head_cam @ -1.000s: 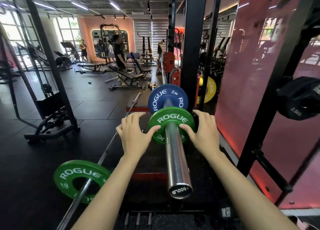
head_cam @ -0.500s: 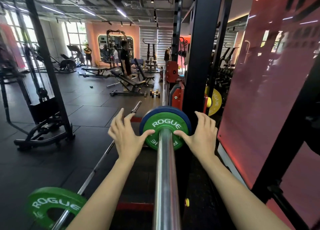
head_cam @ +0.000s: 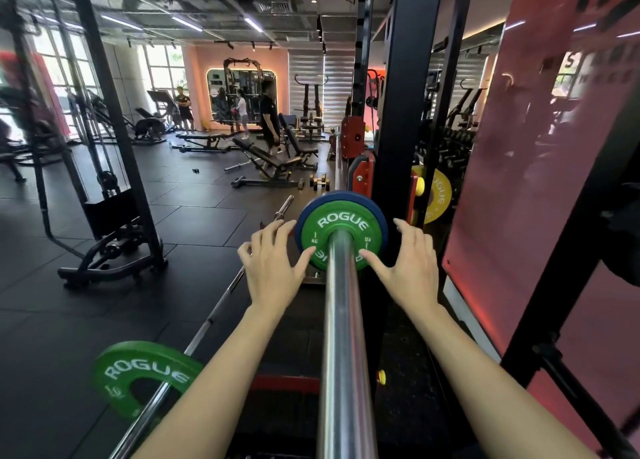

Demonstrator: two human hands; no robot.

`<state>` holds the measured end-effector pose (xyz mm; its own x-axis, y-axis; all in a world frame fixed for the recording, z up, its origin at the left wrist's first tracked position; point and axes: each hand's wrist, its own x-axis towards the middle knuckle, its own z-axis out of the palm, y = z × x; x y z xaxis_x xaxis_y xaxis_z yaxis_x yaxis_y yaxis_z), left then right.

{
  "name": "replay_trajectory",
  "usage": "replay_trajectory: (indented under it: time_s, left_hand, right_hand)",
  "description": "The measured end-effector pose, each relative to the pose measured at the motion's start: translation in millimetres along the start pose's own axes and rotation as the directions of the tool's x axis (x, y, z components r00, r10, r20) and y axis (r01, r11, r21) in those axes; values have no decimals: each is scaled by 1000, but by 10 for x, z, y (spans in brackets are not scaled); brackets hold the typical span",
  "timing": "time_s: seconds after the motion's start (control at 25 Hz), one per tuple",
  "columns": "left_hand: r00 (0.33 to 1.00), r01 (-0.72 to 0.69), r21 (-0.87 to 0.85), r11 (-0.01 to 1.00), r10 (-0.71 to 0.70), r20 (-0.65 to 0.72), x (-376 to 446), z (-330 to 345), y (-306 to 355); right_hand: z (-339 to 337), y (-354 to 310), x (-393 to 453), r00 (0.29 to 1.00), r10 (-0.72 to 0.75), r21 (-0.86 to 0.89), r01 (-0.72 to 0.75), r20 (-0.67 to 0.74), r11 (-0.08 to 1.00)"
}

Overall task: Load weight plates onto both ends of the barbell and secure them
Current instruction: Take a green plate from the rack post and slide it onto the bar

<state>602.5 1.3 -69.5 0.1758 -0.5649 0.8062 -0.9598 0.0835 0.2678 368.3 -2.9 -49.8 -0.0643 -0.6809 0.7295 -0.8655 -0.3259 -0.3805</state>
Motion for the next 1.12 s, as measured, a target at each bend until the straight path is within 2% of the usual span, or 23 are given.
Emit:
replay_trajectory:
  time_s: [0.16, 0.36, 0.56, 0.88, 1.12]
  left_hand:
    - [993, -37, 38, 999, 32, 118, -393, -554, -55]
    - [989, -50, 7, 999, 49, 137, -879, -1345, 34]
    - [978, -49, 25, 998, 43, 205, -1452, -2096, 115]
    - [992, -21, 19, 1000, 18, 126, -1772, -2895, 413]
    - [990, -106, -34, 994, 109, 87, -1927, -3165, 1368]
  right_hand:
    - [-402, -266, -439, 998, -56, -14, 57, 40, 998]
    - [-959, -497, -1117, 993, 12, 1, -12, 116, 1000]
    - [-1573, -717, -1735, 991, 4, -25, -1, 132, 1000]
    - [-2151, -1014, -2139, 991, -24, -29, 28, 129, 999]
    - [-2884, -558, -2338, 994, -1, -64, 7, 106, 998]
